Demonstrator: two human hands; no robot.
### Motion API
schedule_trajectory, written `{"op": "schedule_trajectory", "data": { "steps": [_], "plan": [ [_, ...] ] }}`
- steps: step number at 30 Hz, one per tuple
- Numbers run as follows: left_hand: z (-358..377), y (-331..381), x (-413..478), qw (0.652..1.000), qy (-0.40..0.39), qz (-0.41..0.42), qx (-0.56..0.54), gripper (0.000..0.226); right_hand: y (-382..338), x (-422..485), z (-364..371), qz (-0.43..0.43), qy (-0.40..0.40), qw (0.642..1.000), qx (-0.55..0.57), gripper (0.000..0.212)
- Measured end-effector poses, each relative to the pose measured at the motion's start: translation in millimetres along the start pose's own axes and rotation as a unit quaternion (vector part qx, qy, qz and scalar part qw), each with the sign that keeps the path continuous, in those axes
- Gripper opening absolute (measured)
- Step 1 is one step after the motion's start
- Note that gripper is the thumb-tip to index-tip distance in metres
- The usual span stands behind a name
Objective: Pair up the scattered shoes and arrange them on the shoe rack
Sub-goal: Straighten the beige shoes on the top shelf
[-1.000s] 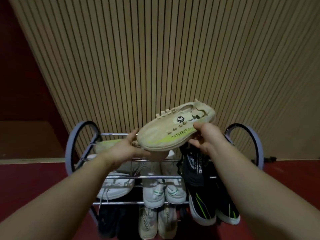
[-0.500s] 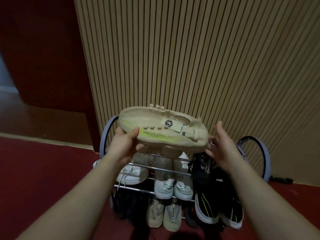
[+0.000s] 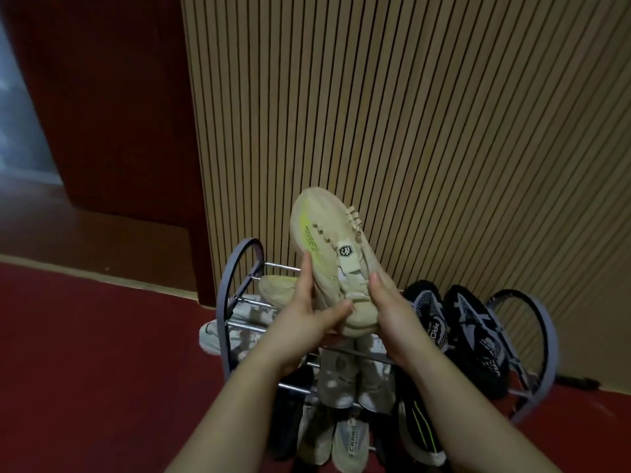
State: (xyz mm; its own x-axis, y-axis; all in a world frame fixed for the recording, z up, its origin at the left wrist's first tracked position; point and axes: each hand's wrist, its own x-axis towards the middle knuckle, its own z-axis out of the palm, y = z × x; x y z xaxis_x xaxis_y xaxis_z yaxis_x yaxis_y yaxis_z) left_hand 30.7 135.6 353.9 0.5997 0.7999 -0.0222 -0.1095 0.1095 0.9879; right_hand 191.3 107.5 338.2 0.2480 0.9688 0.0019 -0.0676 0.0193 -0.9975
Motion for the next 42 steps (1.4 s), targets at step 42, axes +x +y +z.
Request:
{"op": "schedule_trajectory", "data": {
  "steps": [42],
  "plan": [
    [-78.3,-79.4,30.2,0.972,0.111,-0.187,-0.088,0.108,79.5,69.3,-12.2,0.131,0.04,0.77,-0.624,0.114]
  ]
}}
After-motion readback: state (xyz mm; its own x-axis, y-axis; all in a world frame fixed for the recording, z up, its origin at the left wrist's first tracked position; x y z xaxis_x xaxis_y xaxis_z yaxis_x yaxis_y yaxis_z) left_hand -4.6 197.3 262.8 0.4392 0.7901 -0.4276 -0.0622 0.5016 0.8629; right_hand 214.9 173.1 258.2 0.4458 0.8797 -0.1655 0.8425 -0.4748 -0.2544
